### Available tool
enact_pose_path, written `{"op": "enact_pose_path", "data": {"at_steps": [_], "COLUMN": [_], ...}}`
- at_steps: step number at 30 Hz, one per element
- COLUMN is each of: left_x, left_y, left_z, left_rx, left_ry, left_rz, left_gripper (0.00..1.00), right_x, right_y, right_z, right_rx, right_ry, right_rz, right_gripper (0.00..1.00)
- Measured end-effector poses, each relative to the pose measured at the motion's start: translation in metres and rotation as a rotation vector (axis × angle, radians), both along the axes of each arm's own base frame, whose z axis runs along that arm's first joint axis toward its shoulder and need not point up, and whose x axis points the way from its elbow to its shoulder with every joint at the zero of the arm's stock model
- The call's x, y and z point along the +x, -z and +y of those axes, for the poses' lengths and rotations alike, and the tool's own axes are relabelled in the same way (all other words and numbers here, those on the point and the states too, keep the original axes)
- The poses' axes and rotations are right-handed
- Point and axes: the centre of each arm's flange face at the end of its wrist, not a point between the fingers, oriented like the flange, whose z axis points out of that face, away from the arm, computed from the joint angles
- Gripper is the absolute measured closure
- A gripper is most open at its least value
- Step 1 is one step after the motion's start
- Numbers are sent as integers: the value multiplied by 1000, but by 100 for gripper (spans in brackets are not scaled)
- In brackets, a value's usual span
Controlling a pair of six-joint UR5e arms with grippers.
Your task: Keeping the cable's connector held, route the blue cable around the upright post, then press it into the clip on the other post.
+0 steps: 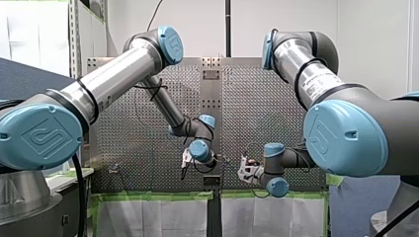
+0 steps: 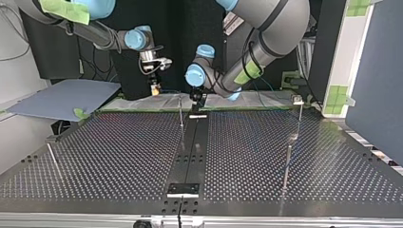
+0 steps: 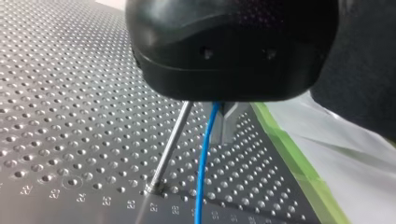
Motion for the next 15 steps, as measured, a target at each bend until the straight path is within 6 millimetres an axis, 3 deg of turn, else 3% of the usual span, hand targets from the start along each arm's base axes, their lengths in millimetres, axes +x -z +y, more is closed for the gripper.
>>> {"op": "enact_pose_path", "data": {"at_steps": [15], "left_x": [9], "left_y": [1], "left_z": [5], "left_rx": [-109], "left_ry": [20], "left_rz": [41], "left_gripper": [100], "right_x": [-7], "right_y": [-2], "right_z": [-15], "right_rx": [4], "right_ry": [-2], "right_rz": [4], "right_gripper": [100]}}
